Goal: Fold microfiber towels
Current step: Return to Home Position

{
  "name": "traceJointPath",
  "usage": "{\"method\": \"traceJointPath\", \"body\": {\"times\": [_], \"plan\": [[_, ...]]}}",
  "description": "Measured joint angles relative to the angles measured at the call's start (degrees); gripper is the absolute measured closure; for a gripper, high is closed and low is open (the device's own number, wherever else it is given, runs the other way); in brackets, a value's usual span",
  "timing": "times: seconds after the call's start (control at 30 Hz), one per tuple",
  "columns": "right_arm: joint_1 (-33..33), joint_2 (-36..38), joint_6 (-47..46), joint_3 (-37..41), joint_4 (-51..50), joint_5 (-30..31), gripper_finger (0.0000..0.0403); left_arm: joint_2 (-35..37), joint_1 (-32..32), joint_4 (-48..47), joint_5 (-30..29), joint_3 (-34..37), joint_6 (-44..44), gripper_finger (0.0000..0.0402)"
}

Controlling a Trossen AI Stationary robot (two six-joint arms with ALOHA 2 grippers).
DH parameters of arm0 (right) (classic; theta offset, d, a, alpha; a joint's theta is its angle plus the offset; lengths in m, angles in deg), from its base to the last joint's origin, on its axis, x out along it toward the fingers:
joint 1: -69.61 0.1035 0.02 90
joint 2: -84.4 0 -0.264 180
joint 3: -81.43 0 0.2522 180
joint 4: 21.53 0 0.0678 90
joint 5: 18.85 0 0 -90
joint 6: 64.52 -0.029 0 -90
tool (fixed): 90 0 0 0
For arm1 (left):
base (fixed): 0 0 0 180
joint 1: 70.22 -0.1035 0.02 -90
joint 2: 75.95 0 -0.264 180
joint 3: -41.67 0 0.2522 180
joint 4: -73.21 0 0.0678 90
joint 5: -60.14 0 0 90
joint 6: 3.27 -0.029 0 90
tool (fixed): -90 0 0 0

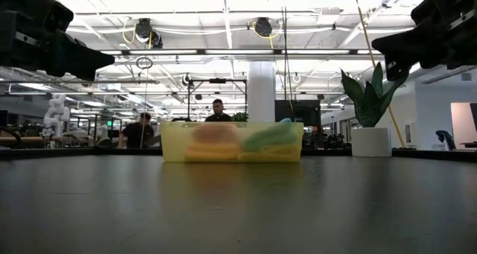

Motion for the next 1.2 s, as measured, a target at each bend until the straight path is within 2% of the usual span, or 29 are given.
{"method": "traceJointPath", "body": {"times": [0.07, 0.2, 0.47, 0.87, 1.2], "plan": [[0.91, 0.0, 0.76, 0.0, -0.09, 1.73, 0.0403, 0.0, 0.0, 0.0, -0.02, 0.0, 0.0, 0.0395], [2.34, 0.0, 3.81, 0.0, -1.3, 9.16, 0.0403, 0.0, 0.0, 0.02, -0.44, 0.0, 0.04, 0.0395], [2.56, -0.04, 4.69, 0.0, -1.29, 9.42, 0.0403, 0.0, 0.0, 0.07, -0.59, 0.0, 3.06, 0.0375], [2.56, -0.04, 5.2, 0.0, -1.08, 9.43, 0.0403, 0.0, 0.0, 0.68, -0.7, 0.06, 3.17, 0.0398], [2.6, -0.04, 5.2, 0.0, -1.0, 9.43, 0.0403, 0.0, 0.0, 1.55, -1.01, 0.14, 3.19, 0.0366]]}}
